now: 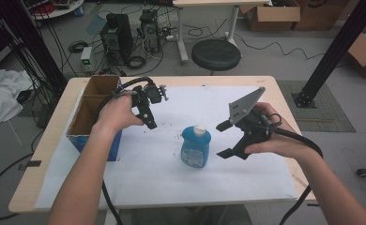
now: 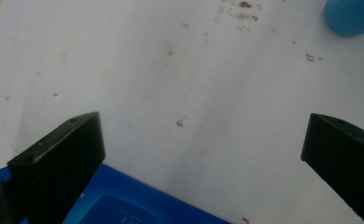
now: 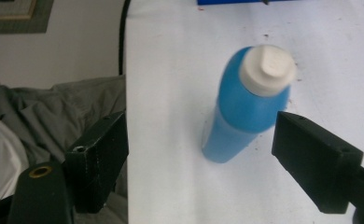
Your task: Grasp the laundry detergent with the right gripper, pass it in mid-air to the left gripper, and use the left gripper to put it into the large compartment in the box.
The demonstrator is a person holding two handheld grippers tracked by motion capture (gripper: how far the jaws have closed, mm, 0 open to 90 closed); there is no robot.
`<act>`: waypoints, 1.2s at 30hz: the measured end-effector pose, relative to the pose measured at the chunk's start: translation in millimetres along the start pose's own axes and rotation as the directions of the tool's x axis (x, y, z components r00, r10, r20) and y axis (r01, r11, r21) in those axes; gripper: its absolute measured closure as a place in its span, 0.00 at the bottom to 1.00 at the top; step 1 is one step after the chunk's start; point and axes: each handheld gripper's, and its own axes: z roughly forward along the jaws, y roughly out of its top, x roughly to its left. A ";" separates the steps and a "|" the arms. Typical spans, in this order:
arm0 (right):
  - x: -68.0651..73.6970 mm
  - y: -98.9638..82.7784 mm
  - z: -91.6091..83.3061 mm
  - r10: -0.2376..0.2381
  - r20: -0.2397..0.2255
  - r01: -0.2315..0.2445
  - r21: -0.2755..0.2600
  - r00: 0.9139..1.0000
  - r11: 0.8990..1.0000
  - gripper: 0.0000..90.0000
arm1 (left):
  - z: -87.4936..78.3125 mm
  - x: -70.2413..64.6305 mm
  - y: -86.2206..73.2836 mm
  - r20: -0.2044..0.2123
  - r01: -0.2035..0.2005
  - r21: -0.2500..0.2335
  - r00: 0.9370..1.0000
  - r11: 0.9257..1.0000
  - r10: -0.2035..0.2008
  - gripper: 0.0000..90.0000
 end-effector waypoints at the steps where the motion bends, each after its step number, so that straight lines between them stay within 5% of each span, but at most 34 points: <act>1: -2.4 -3.8 0.4 0.013 0.007 -0.013 -0.009 1.000 1.000 0.21 | 0.3 -0.1 -0.1 -0.001 0.001 -0.003 1.000 1.000 -0.001 0.00; 17: -20.0 -43.4 15.7 0.130 0.059 -0.119 -0.165 0.990 0.979 0.18 | 0.1 -0.1 -1.3 0.002 0.009 0.008 1.000 1.000 -0.009 0.00; 36: -31.1 -62.7 52.9 0.201 0.061 -0.185 -0.202 0.978 0.962 0.17 | -0.6 -1.1 0.1 0.000 0.009 0.000 1.000 1.000 -0.009 0.00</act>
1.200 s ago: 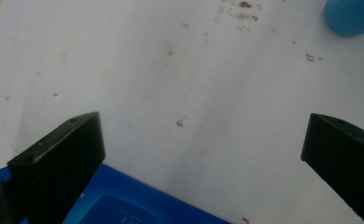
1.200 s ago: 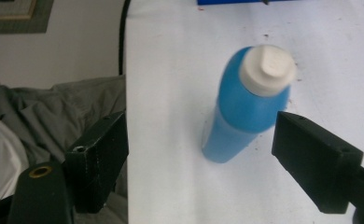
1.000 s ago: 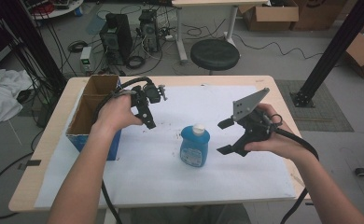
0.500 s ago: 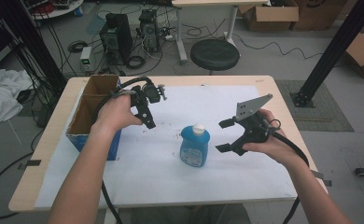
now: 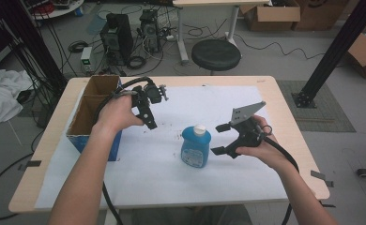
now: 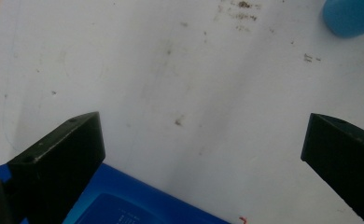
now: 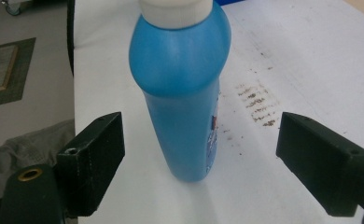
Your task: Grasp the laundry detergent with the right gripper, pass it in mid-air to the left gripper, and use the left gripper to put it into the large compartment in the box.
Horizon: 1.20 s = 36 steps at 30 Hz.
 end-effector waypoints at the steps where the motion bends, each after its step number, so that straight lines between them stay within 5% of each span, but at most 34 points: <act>1: -0.6 -1.0 1.7 0.002 0.000 -0.002 -0.002 1.000 1.000 0.17 | 0.2 0.0 0.0 -0.001 0.000 -0.003 1.000 1.000 0.000 0.00; 36: 1.8 -8.8 47.3 0.038 -0.031 -0.040 -0.055 0.999 0.998 0.22 | -1.8 -1.9 -0.1 -0.005 -0.007 -0.008 1.000 1.000 0.007 0.00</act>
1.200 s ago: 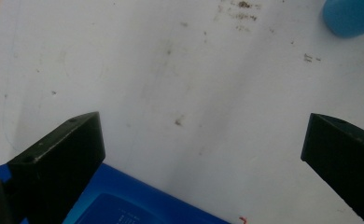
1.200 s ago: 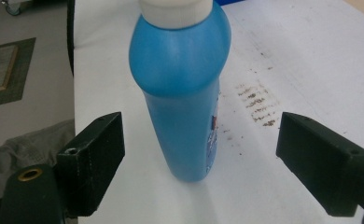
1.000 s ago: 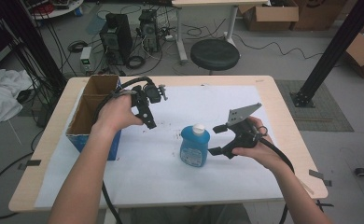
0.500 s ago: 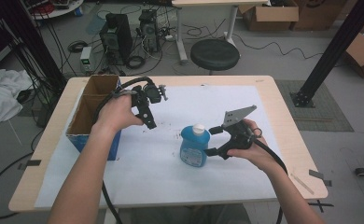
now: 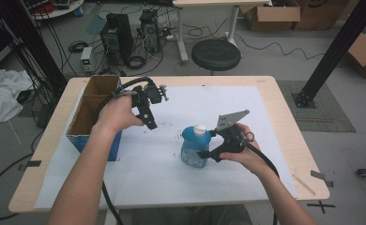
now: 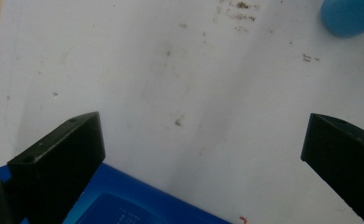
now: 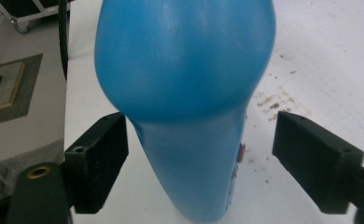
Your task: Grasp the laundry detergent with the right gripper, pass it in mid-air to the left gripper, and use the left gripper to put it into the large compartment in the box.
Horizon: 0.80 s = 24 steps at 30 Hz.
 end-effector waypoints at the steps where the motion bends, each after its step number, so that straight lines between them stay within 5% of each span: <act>1: 0.2 0.5 1.0 0.001 0.002 -0.001 -0.009 1.000 1.000 0.23 | -0.1 0.0 0.0 0.000 0.000 0.000 1.000 1.000 0.000 0.00; 16: 4.7 1.7 15.8 -0.003 0.008 0.003 -0.033 1.000 0.999 0.37 | 0.7 -0.7 1.0 0.001 0.000 0.000 1.000 1.000 0.000 0.00; 24: 6.9 1.2 16.1 -0.039 0.059 0.041 -0.039 0.997 0.998 0.46 | 0.9 0.2 0.4 0.001 -0.003 0.002 1.000 1.000 0.003 0.00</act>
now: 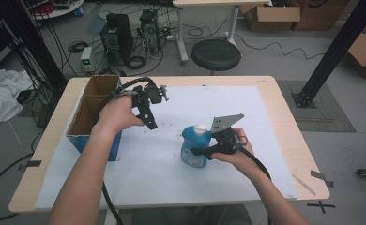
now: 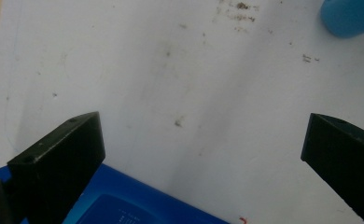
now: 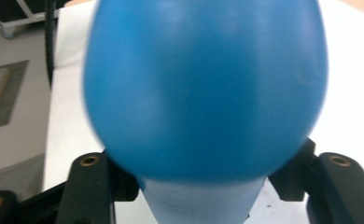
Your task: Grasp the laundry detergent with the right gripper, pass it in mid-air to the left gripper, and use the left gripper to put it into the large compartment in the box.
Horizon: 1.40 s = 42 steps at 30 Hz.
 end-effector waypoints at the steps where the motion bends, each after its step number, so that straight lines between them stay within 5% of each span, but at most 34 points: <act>1: 0.1 0.3 -0.4 -0.006 0.004 0.006 0.002 1.000 1.000 0.47 | -0.1 0.0 0.1 0.000 0.000 0.000 1.000 1.000 0.000 0.00; 13: -6.0 1.1 -6.7 -0.038 0.001 0.038 0.005 0.999 0.999 0.50 | -4.2 -3.2 -0.1 0.000 -0.013 -0.019 1.000 1.000 0.013 0.00; 27: -14.2 26.7 -14.3 -0.079 -0.119 0.084 0.038 0.990 0.996 0.50 | -25.4 -8.0 -3.6 0.031 -0.028 -0.090 0.999 0.996 0.031 0.00; 33: -18.4 45.3 -22.1 -0.098 -0.177 0.107 0.045 0.979 0.993 0.51 | -50.0 -10.4 -3.2 0.068 -0.042 -0.159 0.996 0.986 0.054 0.00; 42: -18.7 70.2 -31.9 -0.140 -0.219 0.155 0.051 0.966 0.987 0.51 | -94.2 -24.3 -1.3 0.122 -0.084 -0.299 0.985 0.950 0.125 0.00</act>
